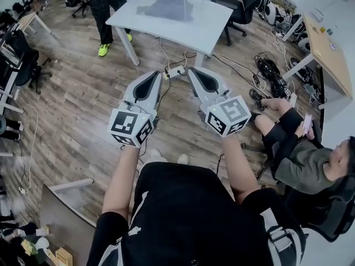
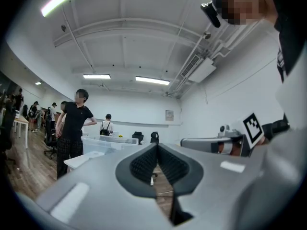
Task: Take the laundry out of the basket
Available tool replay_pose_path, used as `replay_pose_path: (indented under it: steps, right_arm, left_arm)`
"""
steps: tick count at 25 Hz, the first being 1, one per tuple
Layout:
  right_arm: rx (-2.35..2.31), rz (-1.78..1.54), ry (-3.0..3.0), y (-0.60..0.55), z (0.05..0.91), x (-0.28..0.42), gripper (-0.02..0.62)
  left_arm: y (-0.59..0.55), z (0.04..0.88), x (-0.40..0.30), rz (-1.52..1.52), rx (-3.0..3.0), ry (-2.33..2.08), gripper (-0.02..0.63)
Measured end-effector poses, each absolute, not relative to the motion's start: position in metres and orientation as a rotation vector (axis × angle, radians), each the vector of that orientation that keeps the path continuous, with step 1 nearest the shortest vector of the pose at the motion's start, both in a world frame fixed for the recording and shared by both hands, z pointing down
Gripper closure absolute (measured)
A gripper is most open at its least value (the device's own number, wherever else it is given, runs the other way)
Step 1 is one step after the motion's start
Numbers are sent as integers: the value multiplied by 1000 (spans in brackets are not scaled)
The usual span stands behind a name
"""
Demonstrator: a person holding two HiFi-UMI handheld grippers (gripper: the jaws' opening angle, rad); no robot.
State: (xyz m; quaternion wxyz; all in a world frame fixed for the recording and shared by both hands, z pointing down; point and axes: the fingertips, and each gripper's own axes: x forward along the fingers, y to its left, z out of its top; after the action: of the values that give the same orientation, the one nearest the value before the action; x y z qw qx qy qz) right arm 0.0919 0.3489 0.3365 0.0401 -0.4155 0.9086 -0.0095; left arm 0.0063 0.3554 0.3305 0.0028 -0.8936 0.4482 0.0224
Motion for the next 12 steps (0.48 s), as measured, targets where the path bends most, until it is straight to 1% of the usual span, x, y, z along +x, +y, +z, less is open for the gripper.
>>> replay_pose_path:
  steps: [12]
  right_arm:
    - [-1245, -14, 2814, 320, 343, 77, 595]
  left_arm:
    - [321, 332, -4, 71, -2790, 1409, 598]
